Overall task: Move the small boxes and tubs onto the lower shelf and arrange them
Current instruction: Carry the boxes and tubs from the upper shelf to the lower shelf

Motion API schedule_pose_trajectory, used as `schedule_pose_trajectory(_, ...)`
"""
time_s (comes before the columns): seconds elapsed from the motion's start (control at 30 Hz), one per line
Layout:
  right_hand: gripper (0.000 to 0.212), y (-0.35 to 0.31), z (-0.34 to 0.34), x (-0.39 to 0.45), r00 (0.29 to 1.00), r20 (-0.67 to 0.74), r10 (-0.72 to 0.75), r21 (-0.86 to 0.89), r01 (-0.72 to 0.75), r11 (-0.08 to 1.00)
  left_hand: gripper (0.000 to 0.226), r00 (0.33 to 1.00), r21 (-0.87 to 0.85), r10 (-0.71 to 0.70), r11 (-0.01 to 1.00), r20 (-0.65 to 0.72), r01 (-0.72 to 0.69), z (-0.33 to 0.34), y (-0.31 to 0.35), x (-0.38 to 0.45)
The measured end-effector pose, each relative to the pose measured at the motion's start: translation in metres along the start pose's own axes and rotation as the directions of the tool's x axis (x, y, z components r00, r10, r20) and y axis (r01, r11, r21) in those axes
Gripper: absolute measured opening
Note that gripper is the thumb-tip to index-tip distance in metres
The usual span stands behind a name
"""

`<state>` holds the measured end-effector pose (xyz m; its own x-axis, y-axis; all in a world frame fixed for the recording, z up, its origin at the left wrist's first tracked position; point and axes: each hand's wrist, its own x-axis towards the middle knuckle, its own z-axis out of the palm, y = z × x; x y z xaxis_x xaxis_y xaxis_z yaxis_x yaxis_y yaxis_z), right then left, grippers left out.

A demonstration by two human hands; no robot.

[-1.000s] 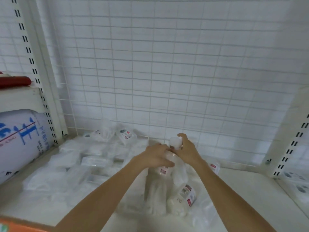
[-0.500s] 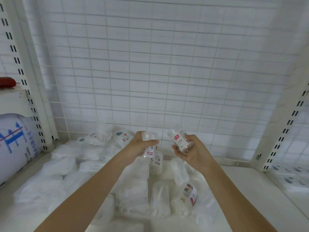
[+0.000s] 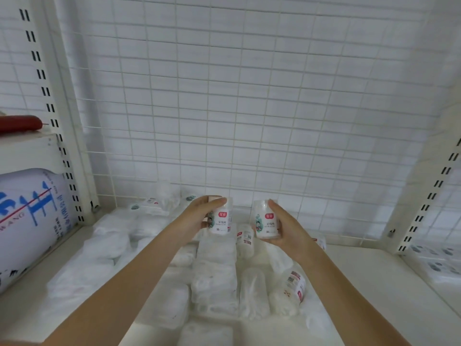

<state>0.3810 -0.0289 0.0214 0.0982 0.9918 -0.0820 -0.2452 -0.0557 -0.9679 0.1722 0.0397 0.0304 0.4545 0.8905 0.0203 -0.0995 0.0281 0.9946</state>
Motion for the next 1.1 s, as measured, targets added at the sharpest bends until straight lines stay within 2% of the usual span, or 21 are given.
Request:
schedule_pose_trajectory(0.07,0.031,-0.001,-0.001,-0.005,0.998,-0.013,-0.061,-0.086,0.060,0.995,0.043,1.000,-0.009,-0.012,1.000,0.020,0.012,0.000,0.000,-0.002)
schedule_pose_trajectory(0.2,0.025,-0.003,-0.012,-0.021,0.990,-0.081,-0.116,-0.192,0.099,0.976,0.063,0.999,-0.018,-0.034,0.999,0.024,0.034,0.008,-0.002,-0.002)
schedule_pose_trajectory(0.33,0.018,-0.001,-0.034,-0.044,0.978,-0.162,-0.128,-0.178,0.099,0.979,0.043,0.997,-0.010,-0.062,0.998,0.047,0.062,0.033,-0.005,0.000)
schedule_pose_trajectory(0.47,0.013,-0.005,-0.065,-0.085,0.946,-0.262,-0.191,-0.162,0.152,0.975,0.042,0.991,0.052,-0.083,0.996,0.100,0.078,0.074,-0.005,0.001)
schedule_pose_trajectory(0.57,0.015,-0.009,-0.097,-0.131,0.919,-0.298,-0.258,-0.195,0.206,0.959,0.016,0.984,0.096,-0.097,0.992,0.151,0.083,0.123,-0.006,-0.009)
schedule_pose_trajectory(0.67,0.045,-0.011,-0.137,-0.183,0.865,-0.400,-0.302,-0.191,0.244,0.951,0.009,0.968,0.115,-0.103,0.990,0.228,0.078,0.181,-0.012,-0.024)
schedule_pose_trajectory(0.7,0.050,-0.010,-0.152,-0.202,0.843,-0.444,-0.304,-0.182,0.247,0.952,0.007,0.957,0.122,-0.100,0.990,0.271,0.069,0.201,-0.016,-0.029)
schedule_pose_trajectory(0.77,0.047,-0.006,-0.182,-0.243,0.795,-0.521,-0.310,-0.150,0.273,0.950,0.003,0.923,0.105,-0.090,0.993,0.375,0.055,0.244,-0.027,-0.043)
schedule_pose_trajectory(0.9,0.025,0.008,-0.249,-0.327,0.698,-0.678,-0.230,-0.016,0.299,0.954,0.016,0.846,0.067,-0.128,0.992,0.517,0.109,0.336,-0.052,-0.079)
schedule_pose_trajectory(1.03,0.035,0.023,-0.295,-0.407,0.637,-0.761,-0.124,0.086,0.289,0.954,0.010,0.770,0.030,-0.182,0.978,0.611,0.207,0.426,-0.077,-0.117)
schedule_pose_trajectory(1.1,0.042,0.029,-0.313,-0.441,0.581,-0.810,-0.078,0.119,0.293,0.949,0.010,0.726,0.039,-0.213,0.968,0.654,0.249,0.466,-0.088,-0.137)
